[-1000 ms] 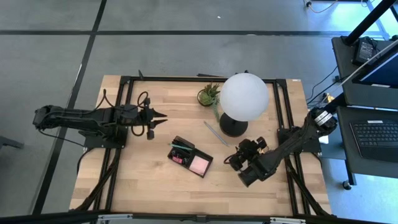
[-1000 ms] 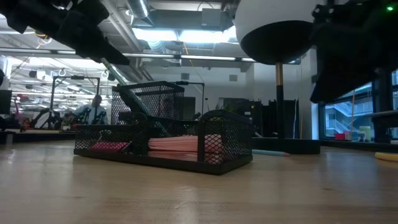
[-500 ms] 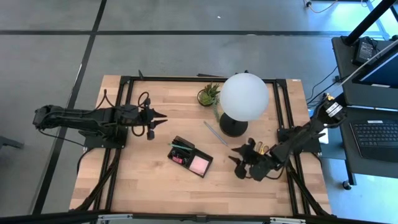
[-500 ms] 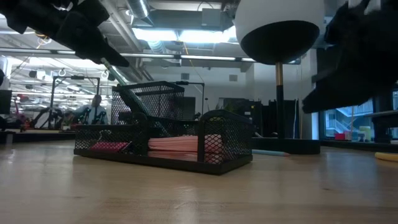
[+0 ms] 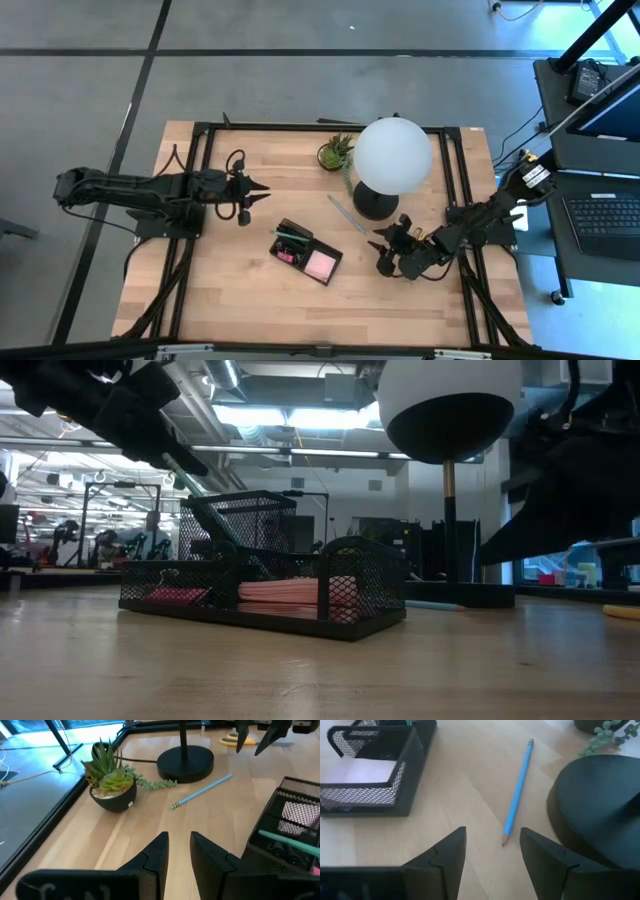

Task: Pick and place office supplies into organizer
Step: Put the blue pencil into the desk organizer

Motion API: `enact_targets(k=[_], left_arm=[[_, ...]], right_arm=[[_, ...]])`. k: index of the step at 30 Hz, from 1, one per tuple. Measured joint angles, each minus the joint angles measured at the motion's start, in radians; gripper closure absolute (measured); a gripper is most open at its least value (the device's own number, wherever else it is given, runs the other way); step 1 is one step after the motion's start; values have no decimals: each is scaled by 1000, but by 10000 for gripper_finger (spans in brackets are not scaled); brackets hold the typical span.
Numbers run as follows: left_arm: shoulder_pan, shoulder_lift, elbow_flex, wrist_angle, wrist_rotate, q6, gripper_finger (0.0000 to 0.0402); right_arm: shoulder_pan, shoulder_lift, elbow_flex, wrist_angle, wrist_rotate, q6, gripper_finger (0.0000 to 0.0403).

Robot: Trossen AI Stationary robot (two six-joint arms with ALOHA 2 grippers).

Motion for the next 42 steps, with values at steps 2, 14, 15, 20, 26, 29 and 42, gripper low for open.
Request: enact_targets(k=[2, 14, 15, 20, 26, 29, 42], left_arm=[[0, 13, 0, 0, 0, 0, 329], [0, 70, 0, 0, 0, 0, 329], [0, 71, 0, 0, 0, 0, 329], [0, 71, 0, 1, 0, 0, 329], [0, 71, 0, 4, 0, 0, 329], [0, 71, 0, 4, 0, 1, 329], [0, 71, 0, 4, 0, 17, 329]], right_arm=[[-6, 25, 0, 17, -1, 2, 215], [-56, 268, 3, 229, 3, 30, 215], [-61, 280, 8, 232, 10, 41, 215], [-78, 317, 29, 234, 26, 47, 229], [-79, 313, 33, 196, 18, 51, 272], [-79, 313, 33, 183, 16, 54, 292], [-80, 312, 33, 146, 10, 106, 392]])
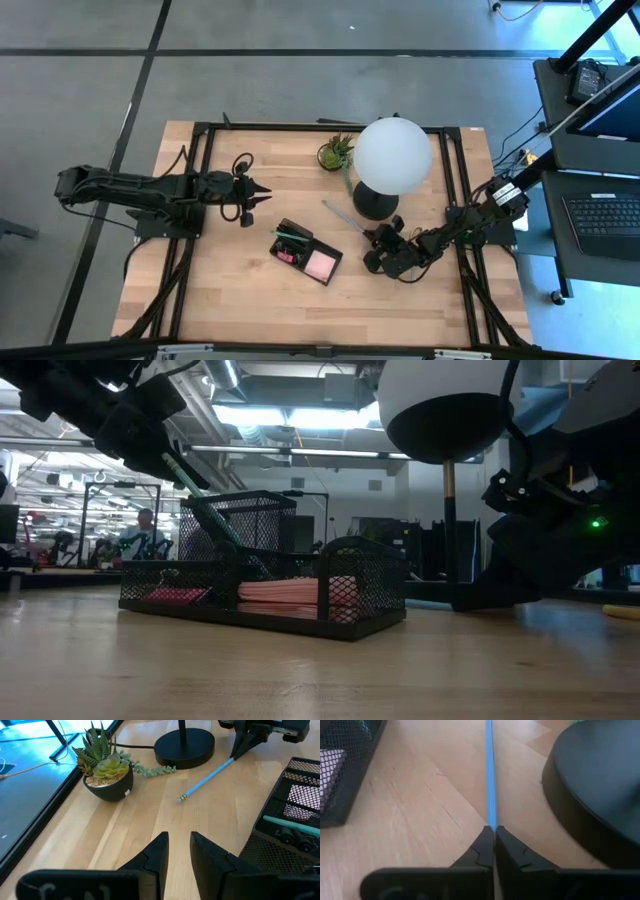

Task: Pick and place office supplies into organizer
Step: Put the blue pencil into the desk organizer

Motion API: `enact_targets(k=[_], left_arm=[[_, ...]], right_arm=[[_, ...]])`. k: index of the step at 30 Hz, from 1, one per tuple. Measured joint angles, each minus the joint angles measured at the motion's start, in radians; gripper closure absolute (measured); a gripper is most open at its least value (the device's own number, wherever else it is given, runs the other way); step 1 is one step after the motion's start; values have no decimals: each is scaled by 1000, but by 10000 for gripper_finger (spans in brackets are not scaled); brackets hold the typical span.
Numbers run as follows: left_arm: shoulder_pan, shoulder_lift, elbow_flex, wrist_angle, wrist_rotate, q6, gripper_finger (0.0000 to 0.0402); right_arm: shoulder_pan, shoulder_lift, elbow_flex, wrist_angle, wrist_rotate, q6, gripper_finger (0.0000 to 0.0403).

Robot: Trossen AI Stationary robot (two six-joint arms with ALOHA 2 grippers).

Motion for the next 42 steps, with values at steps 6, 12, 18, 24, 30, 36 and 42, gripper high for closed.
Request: enact_targets(k=[6, 12, 18, 24, 30, 36, 42], left_arm=[[0, 0, 0, 3, -4, 101, 329], [9, 0, 1, 6, -80, 283, 329], [62, 19, 1, 10, -89, 414, 328], [143, 111, 4, 43, 5, 417, 308], [223, 285, 30, 100, 227, 390, 290], [251, 478, 68, 221, 316, 394, 285], [262, 660, 148, 217, 312, 403, 285]], right_arm=[[0, 1, 0, 0, 0, -9, 394], [-8, 1, -1, 6, -2, -52, 397], [-35, 2, -2, 45, -28, -93, 397], [-71, 3, -2, 99, -67, -148, 397], [-113, 4, -2, 154, -126, -212, 397], [-148, 7, -3, 217, -157, -294, 397], [-181, 7, -3, 263, -202, -353, 397]])
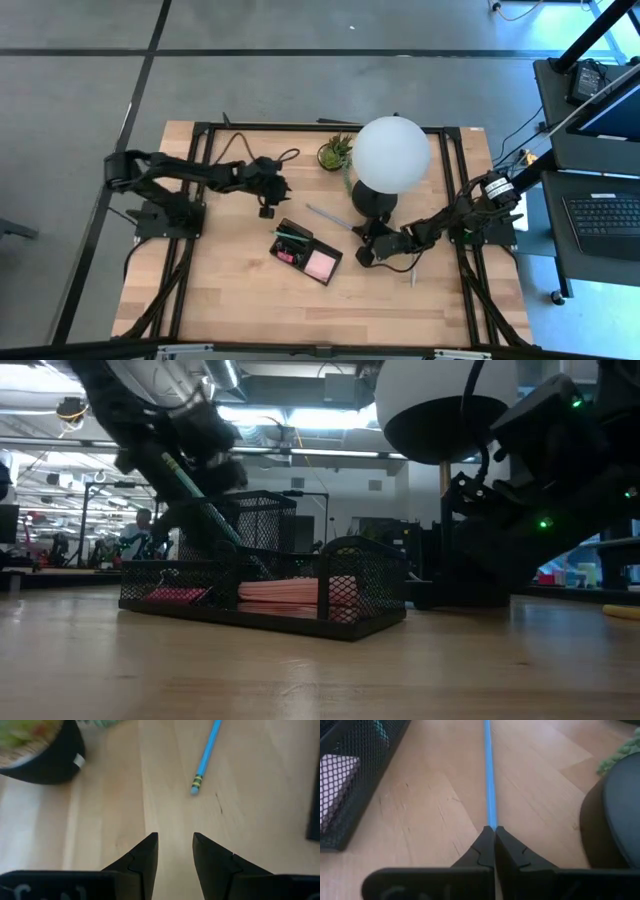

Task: Pick and place office supplies into organizer
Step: Put the blue pencil into the desk organizer

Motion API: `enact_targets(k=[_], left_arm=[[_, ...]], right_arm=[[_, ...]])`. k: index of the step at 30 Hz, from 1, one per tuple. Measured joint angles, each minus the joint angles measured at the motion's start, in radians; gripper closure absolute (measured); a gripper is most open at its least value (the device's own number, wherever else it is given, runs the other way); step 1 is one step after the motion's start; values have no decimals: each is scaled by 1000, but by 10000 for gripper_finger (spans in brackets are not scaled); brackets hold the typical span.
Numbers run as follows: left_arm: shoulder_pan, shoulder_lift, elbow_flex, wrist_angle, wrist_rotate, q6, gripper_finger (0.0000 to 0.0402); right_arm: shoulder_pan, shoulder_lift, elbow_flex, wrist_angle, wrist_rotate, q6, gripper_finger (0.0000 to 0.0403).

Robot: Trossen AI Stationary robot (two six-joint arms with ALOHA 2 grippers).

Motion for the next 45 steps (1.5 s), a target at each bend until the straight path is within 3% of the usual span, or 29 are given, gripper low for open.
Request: enact_targets(k=[17, 36, 45], left_arm=[[-2, 267, 139, 4, 61, 42, 285], [-72, 276, 143, 52, 95, 33, 285], [-88, 296, 143, 81, 50, -12, 285]], right_arm=[[-8, -2, 1, -1, -18, 13, 397], [1, -3, 15, -44, -52, 37, 397], [14, -3, 55, -97, -78, 36, 397]])
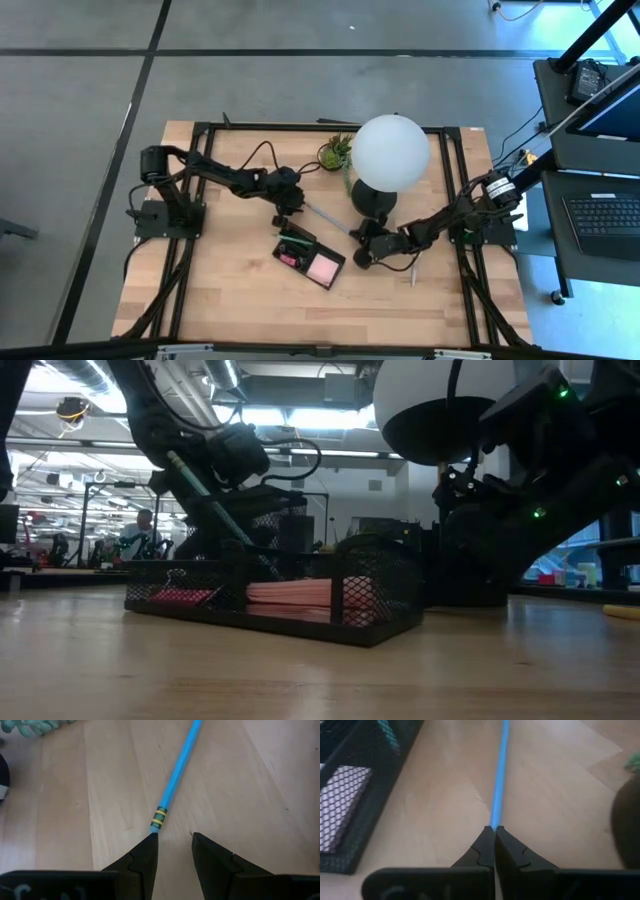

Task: Pick and place office supplies into organizer
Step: Put the blue pencil into the desk organizer

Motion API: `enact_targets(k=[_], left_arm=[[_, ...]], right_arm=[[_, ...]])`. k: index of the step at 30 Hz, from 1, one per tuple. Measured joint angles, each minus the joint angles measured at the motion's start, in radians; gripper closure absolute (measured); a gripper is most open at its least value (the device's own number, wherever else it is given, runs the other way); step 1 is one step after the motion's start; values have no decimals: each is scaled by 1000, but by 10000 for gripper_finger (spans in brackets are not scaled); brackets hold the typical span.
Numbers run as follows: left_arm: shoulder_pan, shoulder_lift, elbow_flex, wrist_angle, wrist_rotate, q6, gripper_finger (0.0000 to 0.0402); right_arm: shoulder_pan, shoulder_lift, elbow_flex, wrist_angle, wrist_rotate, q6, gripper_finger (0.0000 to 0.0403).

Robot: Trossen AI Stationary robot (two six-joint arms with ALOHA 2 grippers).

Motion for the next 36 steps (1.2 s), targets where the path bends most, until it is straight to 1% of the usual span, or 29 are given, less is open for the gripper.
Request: enact_targets(k=[8, 13, 17, 22, 24, 28, 32, 36], left_arm=[[1, 23, 2, 43, -7, -3, 285], [6, 18, 3, 32, -13, -56, 285], [6, 18, 3, 20, -14, -72, 285], [6, 18, 5, 0, -17, -111, 285], [5, 18, 4, 1, -16, -104, 285], [-3, 20, 2, 41, 31, -50, 286], [-20, 25, -1, 72, 74, -47, 286], [-25, 25, -2, 81, 91, -49, 286]], right_arm=[[21, 0, 7, -4, -5, 3, 397], [27, 0, 8, -22, 0, 25, 397], [28, 0, 9, -52, -1, 42, 398], [28, 0, 9, -54, -1, 48, 398], [28, 0, 9, -54, -1, 47, 398], [28, 0, 8, -54, -1, 31, 398], [28, 0, 8, -54, -1, 30, 398], [28, 0, 7, -53, -1, 27, 398]])
